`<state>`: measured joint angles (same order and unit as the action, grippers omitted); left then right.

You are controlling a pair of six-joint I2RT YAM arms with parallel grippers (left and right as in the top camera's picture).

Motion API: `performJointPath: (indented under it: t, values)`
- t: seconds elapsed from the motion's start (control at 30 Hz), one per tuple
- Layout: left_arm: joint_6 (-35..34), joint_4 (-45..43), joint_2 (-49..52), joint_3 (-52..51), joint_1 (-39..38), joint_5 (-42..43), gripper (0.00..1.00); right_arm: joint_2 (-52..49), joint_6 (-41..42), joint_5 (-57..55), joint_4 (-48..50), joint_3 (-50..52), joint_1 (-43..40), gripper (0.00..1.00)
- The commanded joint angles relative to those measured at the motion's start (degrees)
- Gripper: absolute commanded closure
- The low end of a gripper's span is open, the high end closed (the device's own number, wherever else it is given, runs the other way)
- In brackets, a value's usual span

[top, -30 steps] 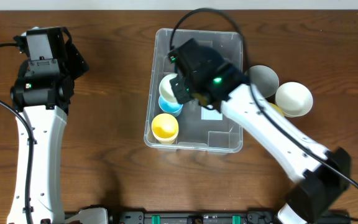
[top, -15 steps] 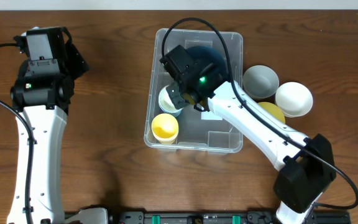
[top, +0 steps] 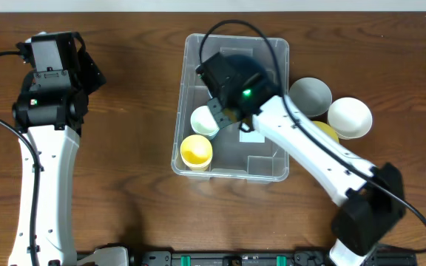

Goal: Pack container
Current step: 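Open the right gripper and withdraw it to the right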

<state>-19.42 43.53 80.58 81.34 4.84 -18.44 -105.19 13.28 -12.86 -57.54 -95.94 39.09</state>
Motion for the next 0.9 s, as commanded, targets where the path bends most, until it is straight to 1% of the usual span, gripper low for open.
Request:
performJointPath:
  t: [0.0,0.1,0.23,0.4,0.47,0.5,0.57,0.63,0.67,0.77,0.87]
  values:
    - [0.5,0.17,-0.11,0.74,0.24,-1.18,0.02,7.54,3.13,-5.7,-2.58,-1.33,-5.92,0.58]
    - [0.5,0.17,-0.11,0.74,0.24,-1.18,0.02,10.64,5.18,-5.79,-6.27,-1.33,-12.92,0.57]
    - [0.52,0.17,-0.11,0.74,0.24,-1.18,0.02,11.89,8.66,-5.75,-10.78,-1.33,-24.09,0.57]
    - [0.52,0.17,-0.11,0.74,0.24,-1.18,0.02,11.3,9.01,-4.66,-10.91,1.05,-37.03,0.56]
    - [0.52,0.17,-0.11,0.74,0.24,-1.18,0.02,11.3,9.01,-3.02,-9.29,3.39,-41.72,0.56]
    - [0.5,0.17,-0.11,0.74,0.24,-1.18,0.02,11.3,8.98,-1.95,-8.44,4.61,-43.85,0.55]
    - [0.52,0.17,-0.11,0.74,0.24,-1.18,0.02,11.3,8.98,1.51,-5.7,8.13,-48.74,0.48]
    - [0.5,0.17,-0.11,0.74,0.24,-1.18,0.02,11.3,8.2,5.95,-2.38,11.56,-52.48,0.47]
    - [0.52,0.17,-0.11,0.74,0.24,-1.18,0.02,11.3,6.56,9.09,0.02,13.68,-54.38,0.47]
    - [0.52,0.17,-0.11,0.74,0.24,-1.18,0.02,11.3,3.08,16.2,6.91,19.76,-58.03,0.45]
    - [0.5,0.17,-0.11,0.74,0.24,-1.18,0.02,11.3,1.11,18.27,13.62,25.77,-59.41,0.42]
